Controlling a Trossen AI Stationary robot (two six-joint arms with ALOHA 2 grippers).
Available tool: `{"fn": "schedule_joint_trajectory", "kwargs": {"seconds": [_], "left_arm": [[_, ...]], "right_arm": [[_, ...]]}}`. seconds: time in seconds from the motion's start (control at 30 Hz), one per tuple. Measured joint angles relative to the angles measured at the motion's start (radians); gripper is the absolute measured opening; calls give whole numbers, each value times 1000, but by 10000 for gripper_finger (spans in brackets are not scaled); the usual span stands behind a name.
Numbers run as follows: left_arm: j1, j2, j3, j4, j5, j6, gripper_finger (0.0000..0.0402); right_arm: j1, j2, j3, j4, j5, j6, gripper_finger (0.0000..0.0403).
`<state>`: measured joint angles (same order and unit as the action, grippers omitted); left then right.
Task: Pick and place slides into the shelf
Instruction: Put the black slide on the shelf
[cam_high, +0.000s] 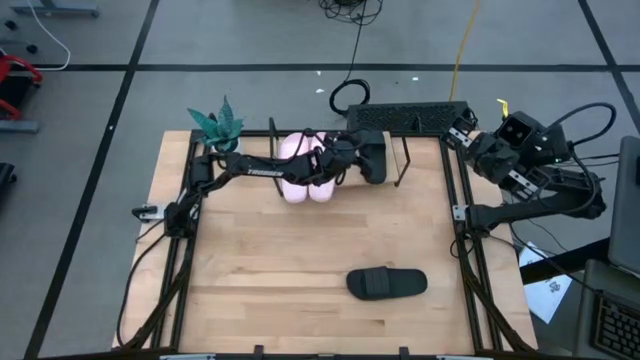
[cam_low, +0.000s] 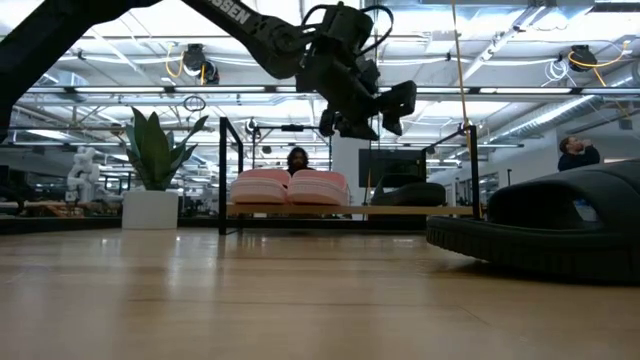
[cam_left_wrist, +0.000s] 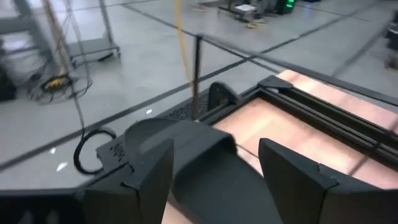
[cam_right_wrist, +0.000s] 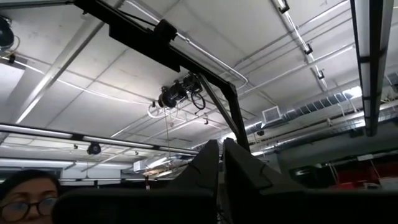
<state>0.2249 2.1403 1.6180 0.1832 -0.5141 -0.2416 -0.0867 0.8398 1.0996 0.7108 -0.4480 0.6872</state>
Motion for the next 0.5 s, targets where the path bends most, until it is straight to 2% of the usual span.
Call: {"fn": "schedule_joint_trajectory", "kwargs": {"seconds": [0.27, 0.5], "left_arm": [[6, 10, 2, 0, 68, 186, 237], [-10, 52, 0, -10, 121, 232, 237]], "right_arm": [[-13, 6, 0, -16, 0, 0, 16], [-13, 20, 0, -23, -1, 5, 16]]}}
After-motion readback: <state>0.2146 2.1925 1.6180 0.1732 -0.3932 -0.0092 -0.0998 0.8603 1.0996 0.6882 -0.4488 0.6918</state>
